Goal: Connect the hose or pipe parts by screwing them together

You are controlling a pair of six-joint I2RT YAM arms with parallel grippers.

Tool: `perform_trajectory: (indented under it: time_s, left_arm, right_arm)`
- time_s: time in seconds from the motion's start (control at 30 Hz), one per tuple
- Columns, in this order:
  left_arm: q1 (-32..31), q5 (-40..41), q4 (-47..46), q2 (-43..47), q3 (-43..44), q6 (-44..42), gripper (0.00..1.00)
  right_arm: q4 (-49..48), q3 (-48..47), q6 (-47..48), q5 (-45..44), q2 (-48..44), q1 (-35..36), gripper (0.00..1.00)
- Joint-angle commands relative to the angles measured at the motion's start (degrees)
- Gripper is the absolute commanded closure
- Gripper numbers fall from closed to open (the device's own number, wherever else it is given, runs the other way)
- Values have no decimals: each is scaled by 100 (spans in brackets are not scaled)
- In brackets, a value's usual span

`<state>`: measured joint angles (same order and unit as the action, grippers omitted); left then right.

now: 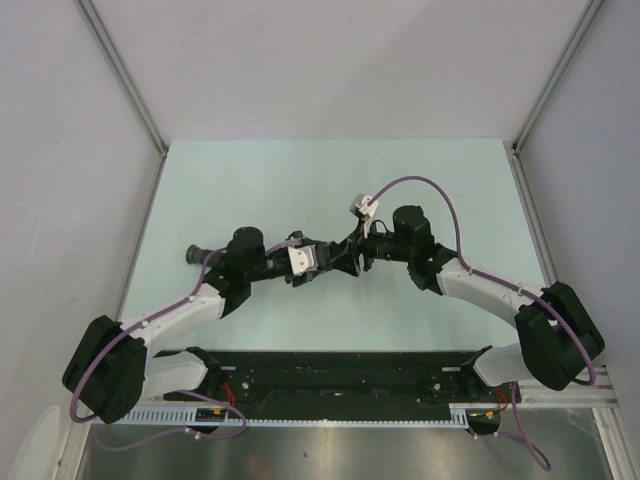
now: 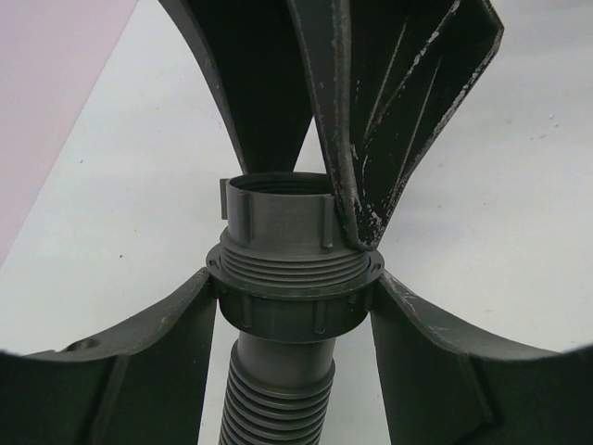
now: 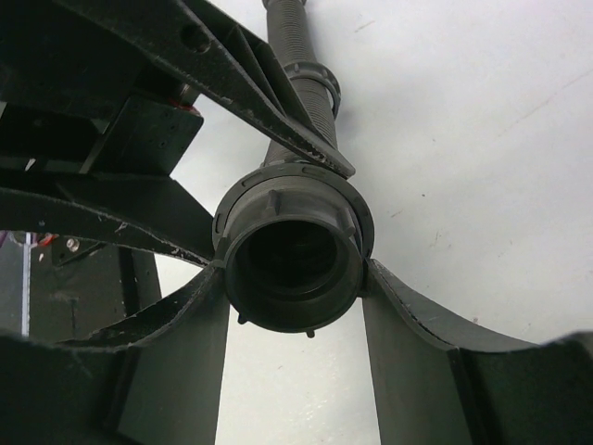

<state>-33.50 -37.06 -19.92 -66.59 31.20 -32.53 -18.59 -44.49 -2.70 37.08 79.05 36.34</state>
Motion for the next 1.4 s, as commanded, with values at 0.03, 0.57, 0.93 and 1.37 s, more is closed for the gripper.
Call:
perform_trajectory:
  time_s: [0.03, 0.57, 0.93, 1.37]
  left_arm:
    - [-377, -215, -1154, -12, 431, -130, 100]
    - [-535, 252, -1251, -223, 536, -130, 100]
    - [-675, 620, -1347, -398, 562, -166, 100]
    - [-869, 1016, -1541, -610, 606, -166, 100]
  right_arm:
    - [-365, -227, -837, -183, 234, 506, 100]
    - [-199, -279, -2963, -2018, 665, 937, 100]
    - [74, -359, -4554, -2995, 673, 1165, 100]
    - [286, -569, -5600, -3356, 1007, 1376, 96]
